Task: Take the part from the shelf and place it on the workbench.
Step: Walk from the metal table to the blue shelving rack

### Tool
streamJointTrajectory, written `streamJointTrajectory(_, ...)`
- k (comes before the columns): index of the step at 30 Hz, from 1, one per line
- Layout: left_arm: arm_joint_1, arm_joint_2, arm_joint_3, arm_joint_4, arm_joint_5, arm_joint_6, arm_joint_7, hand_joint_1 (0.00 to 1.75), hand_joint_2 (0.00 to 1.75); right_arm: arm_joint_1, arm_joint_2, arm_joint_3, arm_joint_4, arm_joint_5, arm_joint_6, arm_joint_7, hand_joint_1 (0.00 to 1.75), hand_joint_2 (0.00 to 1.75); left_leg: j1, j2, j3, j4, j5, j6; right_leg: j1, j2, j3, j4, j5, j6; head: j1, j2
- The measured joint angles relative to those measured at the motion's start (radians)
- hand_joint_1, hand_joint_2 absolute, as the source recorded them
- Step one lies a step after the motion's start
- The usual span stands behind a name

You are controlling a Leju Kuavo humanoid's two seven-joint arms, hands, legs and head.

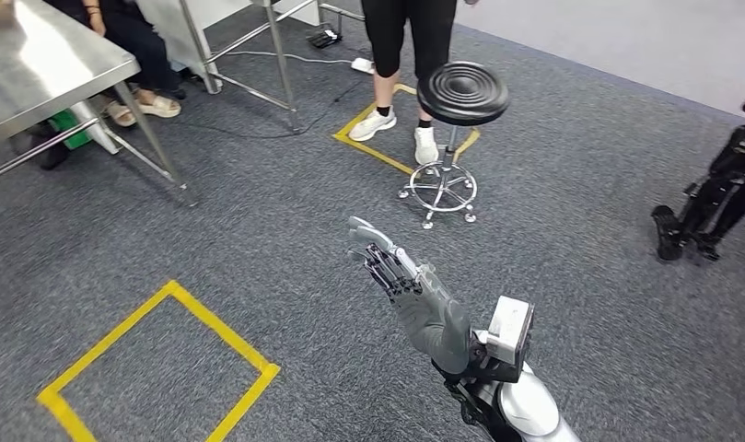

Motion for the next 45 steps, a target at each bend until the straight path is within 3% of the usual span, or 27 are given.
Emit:
streamJointTrajectory(2,0.000,0.001,0.000,0.000,0.001,0.001,0.002,0.00,0.00,-0.002,0.000,0.000,0.002,-0.002,0.001,0.000,0.00,0.00,0.006,-0.040,0.052,-0.125,0.059,0.003,0.003,0.025,-0.002,0.006,-0.002,0.004,0.000,0.000)
streamJointTrajectory(4,0.001,0.001,0.000,0.000,0.001,0.003,0.005,0.00,0.00,-0.006,0.000,0.000,0.003,-0.003,0.001,0.000,0.00,0.00,0.004,-0.067,0.078,-0.184,0.071,0.009,0.006,0.047,-0.010,0.011,-0.002,0.016,0.003,0.000)
streamJointTrajectory(6,0.001,0.000,0.000,-0.001,0.001,0.003,0.007,0.00,0.00,-0.007,0.000,0.000,0.004,-0.004,0.001,0.000,0.00,0.00,-0.001,-0.049,0.084,-0.191,0.073,0.022,0.004,0.065,-0.018,0.007,0.004,0.031,0.004,0.000)
streamJointTrajectory(8,0.000,0.000,0.000,-0.002,0.002,0.005,0.006,0.00,0.00,-0.008,-0.002,-0.001,0.004,-0.004,0.001,0.000,0.00,0.00,0.000,-0.025,0.093,-0.201,0.081,0.039,0.005,0.036,-0.034,0.028,-0.005,0.039,0.007,0.000)
streamJointTrajectory(10,0.000,0.001,0.000,-0.003,0.003,0.007,0.006,0.00,0.00,-0.012,-0.002,-0.001,0.004,-0.004,0.001,0.000,0.00,0.00,-0.002,0.001,0.097,-0.207,0.084,0.049,0.007,-0.022,-0.087,0.128,-0.049,0.037,0.012,0.000)
streamJointTrajectory(12,0.003,0.001,0.000,-0.003,0.004,0.008,0.006,0.00,0.00,-0.012,-0.003,0.000,0.006,-0.004,0.001,0.000,0.00,0.00,-0.005,0.030,0.097,-0.207,0.082,0.052,0.005,-0.047,-0.154,0.257,-0.094,0.038,0.014,0.000)
streamJointTrajectory(13,0.004,0.001,0.000,-0.003,0.005,0.009,0.006,0.00,0.00,-0.011,-0.003,0.000,0.007,-0.004,0.001,0.000,0.00,0.00,-0.005,0.044,0.097,-0.207,0.081,0.052,0.004,-0.051,-0.169,0.283,-0.098,0.042,0.015,0.000)
streamJointTrajectory(14,0.004,0.001,0.000,-0.003,0.005,0.010,0.007,0.00,0.00,-0.011,-0.004,0.000,0.008,-0.005,0.001,0.000,0.00,0.00,-0.005,0.057,0.098,-0.207,0.080,0.051,0.003,-0.055,-0.162,0.270,-0.088,0.049,0.015,0.000)
streamJointTrajectory(16,0.003,0.000,0.000,-0.003,0.006,0.011,0.006,0.00,0.00,-0.012,-0.004,0.000,0.009,-0.005,0.002,0.000,0.00,0.00,-0.006,0.079,0.104,-0.207,0.075,0.045,0.002,-0.085,-0.093,0.144,-0.042,0.063,0.015,0.000)
streamJointTrajectory(18,0.004,0.000,0.000,-0.003,0.007,0.012,0.006,0.00,0.00,-0.014,-0.003,0.000,0.009,-0.007,0.006,0.000,0.00,0.00,-0.012,0.098,0.112,-0.207,0.067,0.035,0.010,-0.133,-0.027,0.032,-0.008,0.057,0.015,0.000)
streamJointTrajectory(19,0.004,0.000,0.000,-0.003,0.007,0.012,0.006,0.00,0.00,-0.015,-0.002,0.001,0.009,-0.009,0.008,0.000,0.00,0.00,-0.016,0.107,0.117,-0.207,0.063,0.029,0.014,-0.144,-0.015,0.011,-0.002,0.049,0.014,0.000)
streamJointTrajectory(21,0.004,0.000,0.000,-0.003,0.007,0.012,0.006,0.00,0.00,-0.015,-0.002,0.001,0.009,-0.011,0.009,0.000,0.00,0.00,-0.018,0.129,0.127,-0.212,0.058,0.020,0.018,-0.126,-0.015,0.007,0.002,0.033,0.013,0.000)
streamJointTrajectory(22,0.003,0.000,0.000,-0.004,0.007,0.012,0.007,0.00,0.00,-0.013,-0.002,0.001,0.009,-0.011,0.010,0.001,0.00,0.00,-0.015,0.127,0.128,-0.210,0.053,0.014,0.013,-0.113,-0.015,0.004,0.004,0.027,0.013,0.000)
streamJointTrajectory(24,0.001,0.000,0.000,-0.005,0.007,0.012,0.008,0.00,0.00,-0.013,0.000,0.001,0.008,-0.012,0.010,0.001,0.00,0.00,-0.011,0.085,0.109,-0.163,0.018,0.007,0.001,-0.088,-0.013,0.000,0.008,0.012,0.009,0.000)
streamJointTrajectory(26,0.003,0.000,0.000,-0.005,0.006,0.013,0.011,0.00,0.00,-0.011,0.002,0.001,0.009,-0.012,0.011,0.001,0.00,0.00,-0.009,0.028,0.049,-0.040,-0.044,0.006,0.000,-0.063,-0.012,-0.001,0.008,-0.002,0.005,0.000)
streamJointTrajectory(28,0.006,0.000,0.000,-0.005,0.006,0.014,0.013,0.00,0.00,-0.007,0.003,0.002,0.009,-0.012,0.012,0.001,0.00,0.00,-0.008,0.009,-0.008,0.059,-0.072,0.006,0.004,-0.036,-0.012,-0.001,0.009,-0.008,0.004,0.000)
streamJointTrajectory(29,0.007,0.000,0.000,-0.005,0.006,0.015,0.013,0.00,0.00,-0.006,0.003,0.002,0.009,-0.012,0.012,0.002,0.00,0.00,-0.007,0.007,-0.014,0.059,-0.057,0.006,0.005,-0.021,-0.012,-0.001,0.009,-0.008,0.004,0.000)
streamJointTrajectory(31,0.008,0.001,0.000,-0.005,0.006,0.015,0.013,0.00,0.00,-0.005,0.003,0.002,0.009,-0.012,0.013,0.002,0.00,0.00,-0.002,-0.006,0.023,-0.037,0.012,0.005,0.004,0.006,-0.011,0.003,0.009,-0.007,0.004,0.000)
streamJointTrajectory(33,0.007,0.001,0.000,-0.005,0.006,0.016,0.013,0.00,0.00,-0.005,0.003,0.002,0.009,-0.012,0.014,0.002,0.00,0.00,0.005,-0.054,0.070,-0.146,0.056,0.004,0.008,0.029,-0.017,0.012,0.007,0.001,0.005,0.000)
streamJointTrajectory(35,0.007,0.000,0.000,-0.005,0.006,0.016,0.013,0.00,0.00,-0.006,0.003,0.002,0.009,-0.012,0.015,0.003,0.00,0.00,0.003,-0.077,0.084,-0.180,0.059,0.011,0.010,0.051,-0.027,0.014,0.009,0.015,0.006,0.000)
streamJointTrajectory(37,0.007,-0.001,0.000,-0.005,0.006,0.017,0.013,0.00,0.00,-0.005,0.003,0.001,0.009,-0.012,0.016,0.003,0.00,0.00,-0.003,-0.056,0.089,-0.182,0.062,0.025,0.006,0.070,-0.033,0.009,0.016,0.029,0.006,0.000)
streamJointTrajectory(38,0.006,-0.001,0.000,-0.005,0.006,0.017,0.013,0.00,0.00,-0.005,0.003,0.001,0.009,-0.012,0.016,0.003,0.00,0.00,-0.003,-0.046,0.093,-0.186,0.066,0.032,0.005,0.068,-0.037,0.012,0.016,0.034,0.006,0.000)
streamJointTrajectory(40,0.006,0.000,0.000,-0.005,0.006,0.018,0.013,0.00,0.00,-0.006,0.003,0.000,0.009,-0.012,0.016,0.003,0.00,0.00,-0.003,-0.023,0.100,-0.195,0.072,0.045,0.009,0.024,-0.063,0.058,-0.004,0.034,0.010,0.000)
streamJointTrajectory(42,0.007,0.001,0.000,-0.005,0.006,0.019,0.013,0.00,0.00,-0.006,0.003,0.000,0.009,-0.012,0.016,0.003,0.00,0.00,-0.007,0.004,0.103,-0.200,0.074,0.055,0.011,-0.030,-0.123,0.176,-0.051,0.028,0.014,0.000)
streamJointTrajectory(44,0.008,0.002,0.000,-0.005,0.006,0.020,0.013,0.00,0.00,-0.003,0.002,0.000,0.010,-0.012,0.015,0.003,0.00,0.00,-0.011,0.033,0.103,-0.200,0.072,0.058,0.007,-0.047,-0.181,0.286,-0.083,0.028,0.014,0.000)
streamJointTrajectory(45,0.007,0.002,0.000,-0.005,0.006,0.020,0.013,0.00,0.00,-0.002,0.002,0.000,0.010,-0.012,0.015,0.003,0.00,0.00,-0.012,0.046,0.104,-0.200,0.070,0.058,0.004,-0.051,-0.187,0.297,-0.081,0.033,0.014,0.000)
